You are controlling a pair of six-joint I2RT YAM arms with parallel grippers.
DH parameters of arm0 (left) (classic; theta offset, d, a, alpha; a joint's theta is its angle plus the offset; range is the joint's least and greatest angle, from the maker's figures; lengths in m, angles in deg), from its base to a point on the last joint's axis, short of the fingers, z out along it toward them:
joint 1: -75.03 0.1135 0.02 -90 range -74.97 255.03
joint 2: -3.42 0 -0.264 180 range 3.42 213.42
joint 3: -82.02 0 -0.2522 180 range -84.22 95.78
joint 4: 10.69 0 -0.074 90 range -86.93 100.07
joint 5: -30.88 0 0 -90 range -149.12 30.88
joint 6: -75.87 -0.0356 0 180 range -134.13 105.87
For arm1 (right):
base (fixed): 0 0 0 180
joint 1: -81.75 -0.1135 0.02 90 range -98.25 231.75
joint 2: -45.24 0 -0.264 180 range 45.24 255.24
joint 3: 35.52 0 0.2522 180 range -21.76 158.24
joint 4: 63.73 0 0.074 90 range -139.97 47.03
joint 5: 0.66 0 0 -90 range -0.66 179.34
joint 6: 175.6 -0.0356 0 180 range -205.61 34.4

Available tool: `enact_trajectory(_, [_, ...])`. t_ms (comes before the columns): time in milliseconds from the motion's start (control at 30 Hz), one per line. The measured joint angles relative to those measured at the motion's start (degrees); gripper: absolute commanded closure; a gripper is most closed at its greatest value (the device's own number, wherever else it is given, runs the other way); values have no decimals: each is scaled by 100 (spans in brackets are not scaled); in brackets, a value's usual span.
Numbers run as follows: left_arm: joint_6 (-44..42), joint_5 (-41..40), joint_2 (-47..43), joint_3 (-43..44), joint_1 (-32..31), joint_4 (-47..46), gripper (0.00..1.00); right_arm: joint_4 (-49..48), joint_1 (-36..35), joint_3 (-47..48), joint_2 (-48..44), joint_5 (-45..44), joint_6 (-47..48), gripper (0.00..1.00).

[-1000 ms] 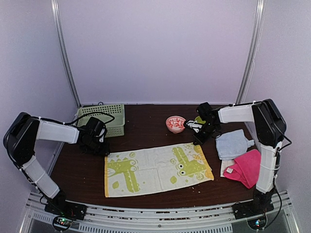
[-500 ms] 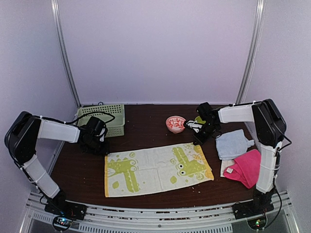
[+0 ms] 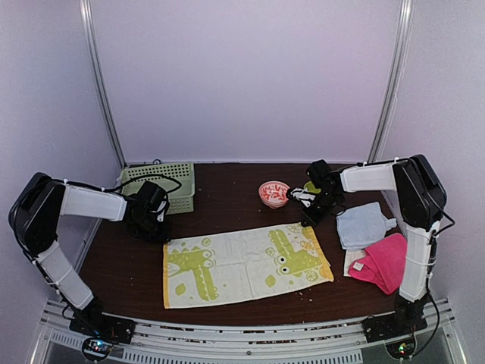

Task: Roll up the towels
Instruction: Pick up the towel from the center of the board.

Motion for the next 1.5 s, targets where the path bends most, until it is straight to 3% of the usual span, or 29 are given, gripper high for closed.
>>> enact_trajectory(100, [0, -13, 48, 103, -42, 138, 70, 0, 0, 0, -2, 2, 0, 100])
enact_trajectory(533, [96, -173, 44, 249, -127, 767, 77, 0, 2, 0, 0, 11, 0, 100])
enact_trajectory(833, [96, -157, 188, 409, -175, 782, 100, -2, 2, -2, 0, 26, 2, 100])
enact_trajectory(1233, [83, -262, 79, 417, -195, 761, 100, -118, 61, -153, -140, -50, -7, 100])
enact_trajectory(1500, [13, -398, -776, 680, -201, 741, 100, -151, 319, -243, -918, 57, -66, 100])
